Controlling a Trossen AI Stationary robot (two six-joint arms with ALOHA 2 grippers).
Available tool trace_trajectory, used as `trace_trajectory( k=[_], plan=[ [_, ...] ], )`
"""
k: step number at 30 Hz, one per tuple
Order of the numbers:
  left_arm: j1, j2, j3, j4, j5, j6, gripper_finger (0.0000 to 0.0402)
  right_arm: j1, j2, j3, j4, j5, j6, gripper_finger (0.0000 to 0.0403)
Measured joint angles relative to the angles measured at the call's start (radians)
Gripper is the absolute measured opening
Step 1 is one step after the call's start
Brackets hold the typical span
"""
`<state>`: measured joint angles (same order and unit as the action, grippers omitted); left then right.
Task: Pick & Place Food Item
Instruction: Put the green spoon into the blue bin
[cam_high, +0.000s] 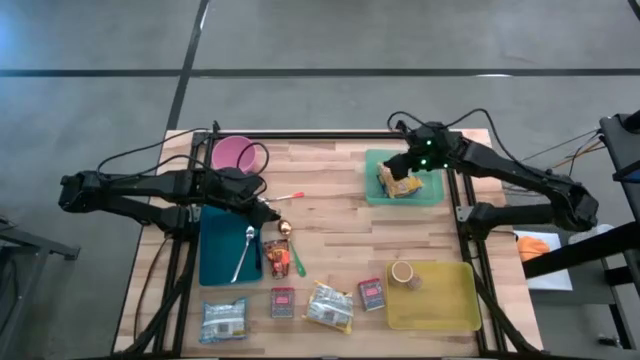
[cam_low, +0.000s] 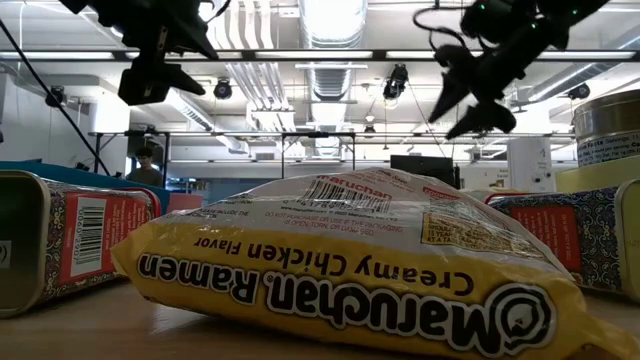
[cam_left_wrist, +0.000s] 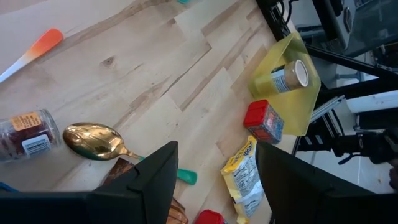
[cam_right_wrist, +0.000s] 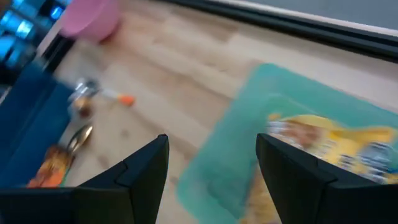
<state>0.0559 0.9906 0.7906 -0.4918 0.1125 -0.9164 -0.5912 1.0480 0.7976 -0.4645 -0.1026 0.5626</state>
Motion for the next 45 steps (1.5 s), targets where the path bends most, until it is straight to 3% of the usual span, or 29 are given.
trace_trajectory(
  k=[5,11,14,19,27,35,45],
  plan=[
    [0.000,0.000,0.000,-0.035,0.012,0.016,0.0222,0.168,0.080,0.083,-0.010,0.038,-0.089,0.0237],
    [0.000,0.000,0.000,-0.206,0.012,0.029,0.0222,0.330,0.217,0.228,-0.129,0.168,-0.173,0.0236],
    [0.000,0.000,0.000,-0.229,0.011,0.027,0.0221,0.365,0.278,0.296,-0.164,0.227,-0.185,0.0236],
    [-0.001,0.011,0.000,-0.220,-0.004,0.073,0.0221,0.366,0.351,0.382,-0.189,0.237,-0.215,0.0236],
    [-0.061,0.148,0.084,-0.253,-0.016,0.404,0.0221,0.364,0.335,0.394,-0.214,0.237,-0.229,0.0236],
    [-0.164,0.316,0.152,-0.246,-0.171,0.919,0.0221,0.364,0.205,0.301,-0.213,0.242,-0.146,0.0237],
    [-0.172,0.538,0.217,-0.235,-0.199,1.250,0.0222,0.365,0.045,0.150,-0.202,0.244,-0.006,0.0237]
  ],
)
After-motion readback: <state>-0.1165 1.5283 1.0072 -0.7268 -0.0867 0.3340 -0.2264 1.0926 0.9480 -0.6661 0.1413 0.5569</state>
